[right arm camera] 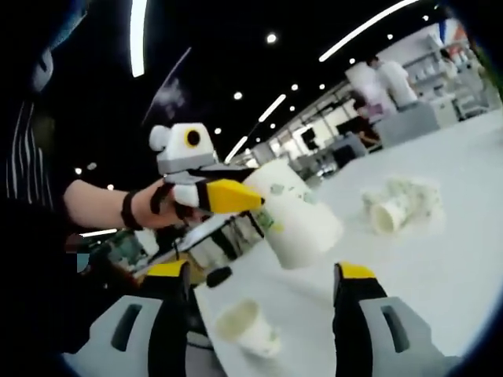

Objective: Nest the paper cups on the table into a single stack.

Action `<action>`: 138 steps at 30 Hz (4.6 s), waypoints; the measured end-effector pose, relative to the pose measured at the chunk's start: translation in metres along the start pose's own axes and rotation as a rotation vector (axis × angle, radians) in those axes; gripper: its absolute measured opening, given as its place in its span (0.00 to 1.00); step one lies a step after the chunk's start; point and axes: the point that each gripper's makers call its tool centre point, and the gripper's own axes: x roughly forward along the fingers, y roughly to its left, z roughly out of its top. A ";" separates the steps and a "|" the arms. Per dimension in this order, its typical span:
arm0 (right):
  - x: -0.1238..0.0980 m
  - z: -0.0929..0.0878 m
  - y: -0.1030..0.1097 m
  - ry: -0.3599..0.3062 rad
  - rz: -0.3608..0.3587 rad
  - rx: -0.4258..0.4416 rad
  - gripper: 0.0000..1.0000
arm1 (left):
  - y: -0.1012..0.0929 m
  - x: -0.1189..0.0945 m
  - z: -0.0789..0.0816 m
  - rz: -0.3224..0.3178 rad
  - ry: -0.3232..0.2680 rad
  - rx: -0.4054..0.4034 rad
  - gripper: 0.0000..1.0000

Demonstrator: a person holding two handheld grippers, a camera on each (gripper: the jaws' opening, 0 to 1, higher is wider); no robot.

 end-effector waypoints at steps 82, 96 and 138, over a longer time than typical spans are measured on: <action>0.016 0.031 0.071 0.099 0.360 0.100 0.00 | -0.035 -0.065 -0.060 0.099 -0.207 -0.147 0.69; 0.027 0.044 0.050 0.150 0.300 0.051 0.00 | -0.012 -0.075 -0.067 0.190 -0.215 -0.157 0.95; 0.031 -0.093 0.071 0.987 0.477 -0.860 0.00 | 0.030 -0.123 -0.121 0.369 -0.129 -0.155 0.95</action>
